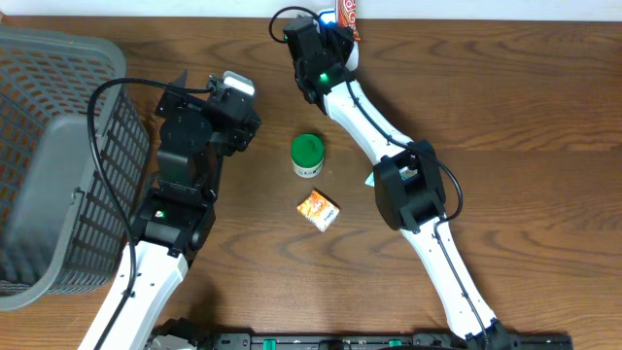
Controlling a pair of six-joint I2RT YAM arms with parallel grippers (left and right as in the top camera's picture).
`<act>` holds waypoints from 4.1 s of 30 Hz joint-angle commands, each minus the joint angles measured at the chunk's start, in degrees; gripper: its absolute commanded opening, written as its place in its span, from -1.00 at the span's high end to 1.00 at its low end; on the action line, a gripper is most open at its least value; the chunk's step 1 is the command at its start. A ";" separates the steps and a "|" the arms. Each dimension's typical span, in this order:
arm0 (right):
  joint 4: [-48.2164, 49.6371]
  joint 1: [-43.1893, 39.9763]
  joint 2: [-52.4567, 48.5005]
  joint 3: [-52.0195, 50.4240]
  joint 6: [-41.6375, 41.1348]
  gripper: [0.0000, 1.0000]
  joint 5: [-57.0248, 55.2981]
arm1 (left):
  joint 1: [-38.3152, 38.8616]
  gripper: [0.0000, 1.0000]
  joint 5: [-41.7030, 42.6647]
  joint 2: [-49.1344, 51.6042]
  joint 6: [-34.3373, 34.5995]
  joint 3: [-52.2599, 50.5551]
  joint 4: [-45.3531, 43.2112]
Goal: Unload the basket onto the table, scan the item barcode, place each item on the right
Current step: 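Hold the red bar in front of the scanner window, then carry the red bar away to the right side of the table, then reach the right gripper to the light-green wipes pack and grasp it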
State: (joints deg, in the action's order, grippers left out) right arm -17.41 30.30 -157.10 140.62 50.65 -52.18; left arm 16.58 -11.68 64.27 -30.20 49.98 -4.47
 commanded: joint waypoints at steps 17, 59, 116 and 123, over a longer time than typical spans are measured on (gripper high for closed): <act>1.25 0.94 0.39 0.94 2.99 0.98 8.24 | -0.26 -0.96 0.79 0.15 0.55 0.52 0.59; -24.06 0.13 20.83 0.90 -0.76 0.98 6.16 | -0.28 -0.96 3.76 0.15 0.50 0.52 -0.15; -49.31 -47.67 38.69 -60.67 -52.30 -0.98 96.61 | -0.22 -0.95 20.09 0.68 0.52 0.52 -8.11; -31.43 -37.48 38.69 -73.24 -68.04 -0.99 86.88 | -0.22 -0.95 20.06 0.68 0.50 0.52 -8.09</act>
State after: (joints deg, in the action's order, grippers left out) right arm -53.76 -10.57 -116.64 71.77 -7.81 43.38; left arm 16.60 7.44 64.84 -30.00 49.95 -12.25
